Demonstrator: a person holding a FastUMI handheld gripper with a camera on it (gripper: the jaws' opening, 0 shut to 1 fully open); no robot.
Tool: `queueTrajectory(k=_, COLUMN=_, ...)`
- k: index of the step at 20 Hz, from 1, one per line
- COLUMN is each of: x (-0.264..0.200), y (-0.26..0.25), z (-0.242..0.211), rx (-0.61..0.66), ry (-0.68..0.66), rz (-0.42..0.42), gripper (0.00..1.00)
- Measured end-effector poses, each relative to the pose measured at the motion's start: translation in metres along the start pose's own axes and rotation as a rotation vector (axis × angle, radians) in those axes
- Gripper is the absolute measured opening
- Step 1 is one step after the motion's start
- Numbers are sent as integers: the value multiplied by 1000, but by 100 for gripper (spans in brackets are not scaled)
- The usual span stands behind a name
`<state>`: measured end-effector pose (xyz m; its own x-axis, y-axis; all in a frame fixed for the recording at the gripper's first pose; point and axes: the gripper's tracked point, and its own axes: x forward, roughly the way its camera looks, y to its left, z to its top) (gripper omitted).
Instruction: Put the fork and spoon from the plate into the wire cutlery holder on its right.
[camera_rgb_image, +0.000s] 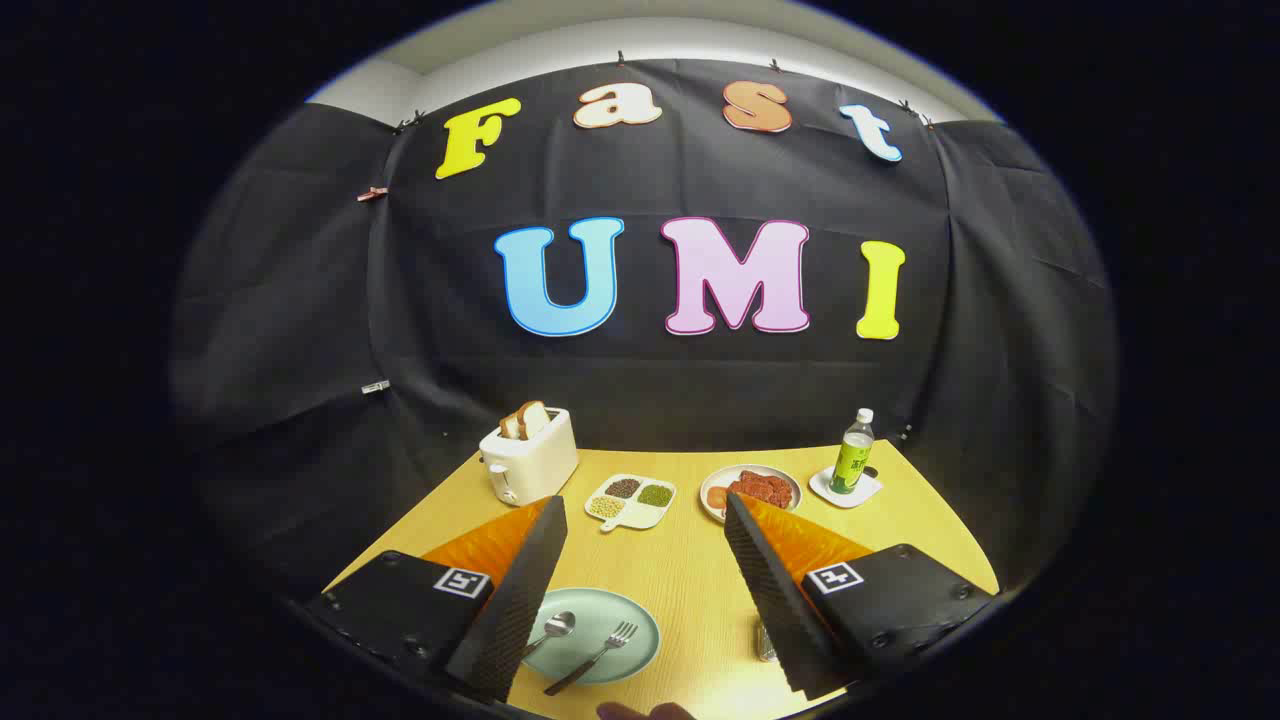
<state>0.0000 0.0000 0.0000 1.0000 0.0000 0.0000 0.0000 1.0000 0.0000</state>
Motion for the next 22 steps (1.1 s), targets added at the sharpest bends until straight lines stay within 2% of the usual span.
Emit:
queueTrajectory(k=5, x=0, y=6, z=-18, rx=5, ry=58, rz=22, gripper=97)
queueTrajectory(k=22, x=3, y=11, z=-16, rx=-12, ry=22, rz=14, gripper=97)
